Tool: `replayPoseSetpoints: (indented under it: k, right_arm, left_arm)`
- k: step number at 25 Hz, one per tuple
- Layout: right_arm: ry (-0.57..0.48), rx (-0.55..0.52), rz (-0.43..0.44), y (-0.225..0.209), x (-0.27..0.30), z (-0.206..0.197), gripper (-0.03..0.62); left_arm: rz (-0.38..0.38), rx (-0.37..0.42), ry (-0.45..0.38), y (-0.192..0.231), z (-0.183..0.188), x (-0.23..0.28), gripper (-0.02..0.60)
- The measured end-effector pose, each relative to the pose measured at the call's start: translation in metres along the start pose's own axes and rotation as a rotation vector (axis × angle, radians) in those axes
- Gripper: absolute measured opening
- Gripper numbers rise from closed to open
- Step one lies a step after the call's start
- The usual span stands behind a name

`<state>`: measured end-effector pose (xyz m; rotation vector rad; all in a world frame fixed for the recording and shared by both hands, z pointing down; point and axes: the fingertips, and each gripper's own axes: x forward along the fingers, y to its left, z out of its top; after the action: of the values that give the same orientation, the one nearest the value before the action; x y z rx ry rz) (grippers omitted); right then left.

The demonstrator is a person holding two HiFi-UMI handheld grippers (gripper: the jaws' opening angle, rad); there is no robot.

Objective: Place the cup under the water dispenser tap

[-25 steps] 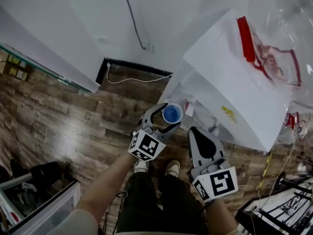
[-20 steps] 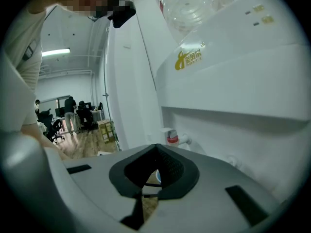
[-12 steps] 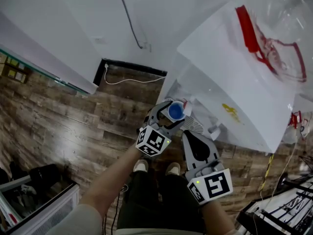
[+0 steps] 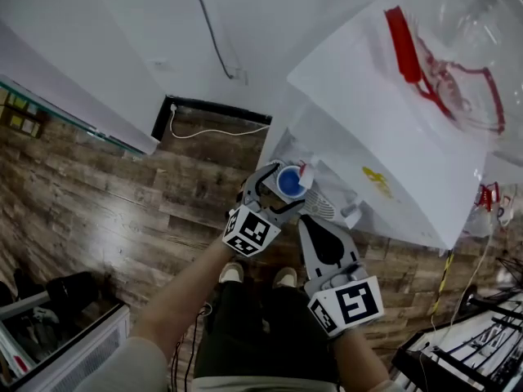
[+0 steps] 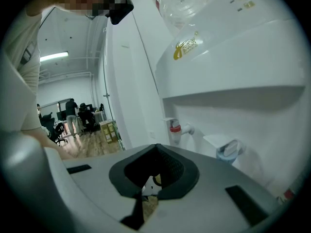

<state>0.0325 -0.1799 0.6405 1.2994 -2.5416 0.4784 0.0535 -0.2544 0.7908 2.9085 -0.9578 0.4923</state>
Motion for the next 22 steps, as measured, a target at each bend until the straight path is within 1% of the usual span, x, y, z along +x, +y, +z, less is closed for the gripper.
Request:
replayPoseSetpoints:
  k: [1,3,6,8,10,15,19,22]
  right_arm:
    - [0.003,0.006,-0.003,0.0,-0.001,0.001,0.008]
    - [0.01,0.017,-0.008,0.0,-0.005,0.005,0.008]
    - [0.018,0.021,-0.008,0.003,-0.008,0.019,0.008]
    - [0.021,0.02,-0.004,0.007,-0.01,0.031,0.008]
    - [0.023,0.015,-0.005,0.012,-0.016,0.045,0.008]
    - [0.013,-0.022,-0.001,0.019,-0.036,0.09,0.008]
    - [-0.01,-0.049,-0.013,0.021,-0.055,0.133,0.008]
    - [-0.03,-0.056,-0.022,0.022,-0.065,0.163,0.008]
  left_arm:
    - [-0.002,-0.013,0.01,0.0,0.0,-0.003,0.425]
    - [-0.001,-0.034,0.023,0.001,0.002,-0.01,0.428]
    - [0.007,-0.04,0.046,0.007,0.011,-0.027,0.428]
    - [0.008,-0.048,0.064,0.011,0.02,-0.042,0.423]
    - [0.015,-0.054,0.077,0.015,0.033,-0.06,0.399]
    - [0.059,-0.073,0.084,0.03,0.079,-0.105,0.343]
    - [0.088,-0.071,0.07,0.04,0.129,-0.139,0.319]
    - [0.106,-0.073,0.058,0.046,0.166,-0.159,0.285]
